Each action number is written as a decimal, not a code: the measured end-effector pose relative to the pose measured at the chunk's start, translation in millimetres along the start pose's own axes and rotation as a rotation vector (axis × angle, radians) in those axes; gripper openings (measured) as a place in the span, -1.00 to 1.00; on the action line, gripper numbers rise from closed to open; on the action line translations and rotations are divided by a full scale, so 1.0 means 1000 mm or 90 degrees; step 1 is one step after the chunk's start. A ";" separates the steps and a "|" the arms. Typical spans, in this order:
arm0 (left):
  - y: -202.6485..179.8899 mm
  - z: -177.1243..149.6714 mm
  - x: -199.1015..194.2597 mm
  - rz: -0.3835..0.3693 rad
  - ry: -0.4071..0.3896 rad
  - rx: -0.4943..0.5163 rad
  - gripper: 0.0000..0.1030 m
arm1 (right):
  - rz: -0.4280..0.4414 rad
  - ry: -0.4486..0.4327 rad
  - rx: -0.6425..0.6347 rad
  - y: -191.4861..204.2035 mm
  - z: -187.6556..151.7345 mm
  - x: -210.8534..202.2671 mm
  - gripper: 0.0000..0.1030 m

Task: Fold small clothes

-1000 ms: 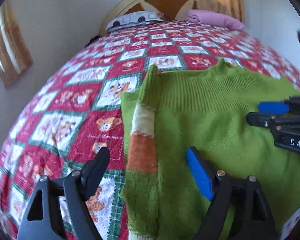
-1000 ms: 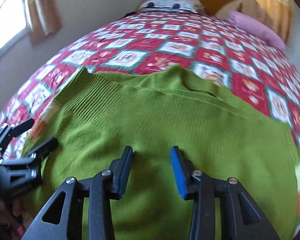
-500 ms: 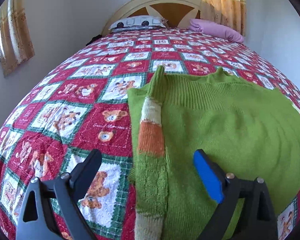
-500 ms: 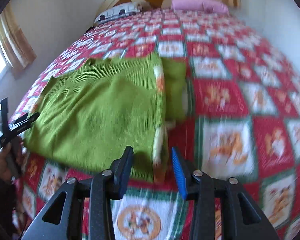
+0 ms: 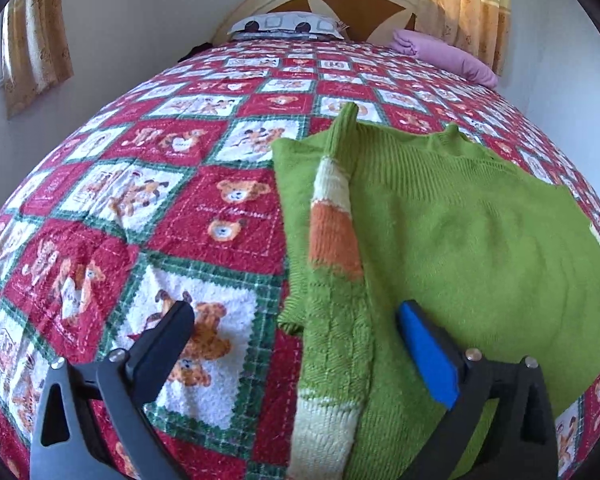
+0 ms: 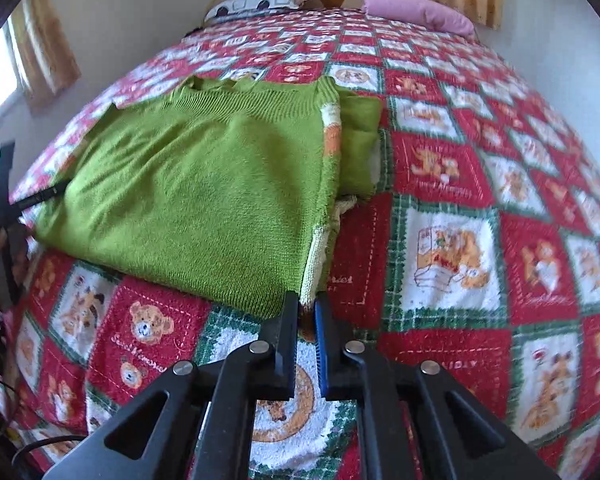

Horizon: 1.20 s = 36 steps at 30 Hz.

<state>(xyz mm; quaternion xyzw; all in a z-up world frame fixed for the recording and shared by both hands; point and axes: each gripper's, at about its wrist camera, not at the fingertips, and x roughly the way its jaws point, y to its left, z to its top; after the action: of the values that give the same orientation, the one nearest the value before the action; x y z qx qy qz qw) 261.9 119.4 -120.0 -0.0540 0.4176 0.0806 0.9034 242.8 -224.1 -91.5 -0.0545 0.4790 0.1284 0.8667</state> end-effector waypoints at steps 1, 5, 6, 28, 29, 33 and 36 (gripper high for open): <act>0.001 0.000 0.000 -0.003 0.001 -0.003 1.00 | -0.012 -0.002 -0.008 0.004 0.001 -0.004 -0.79; 0.003 -0.002 -0.003 -0.005 -0.003 -0.011 1.00 | -0.078 -0.052 -0.046 0.025 0.008 -0.030 -0.13; 0.004 -0.004 -0.005 -0.004 -0.007 -0.015 1.00 | -0.075 -0.067 -0.057 0.031 0.011 -0.035 0.00; 0.020 -0.038 -0.029 0.016 0.017 -0.006 1.00 | -0.031 -0.018 -0.070 0.063 0.025 0.020 0.00; 0.020 -0.039 -0.030 0.015 0.016 -0.006 1.00 | -0.027 -0.033 -0.061 0.065 0.027 0.011 0.00; 0.028 -0.045 -0.042 0.003 0.007 -0.023 1.00 | -0.005 -0.091 -0.116 0.099 0.029 -0.018 0.04; 0.038 -0.049 -0.051 -0.004 -0.003 -0.031 1.00 | 0.017 -0.104 -0.189 0.138 0.026 -0.021 0.06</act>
<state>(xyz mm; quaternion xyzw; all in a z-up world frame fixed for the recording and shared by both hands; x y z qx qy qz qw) 185.5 143.3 -113.9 -0.0773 0.4132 0.0882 0.9031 215.0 -89.7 -56.1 -0.1650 0.3832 0.2134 0.8834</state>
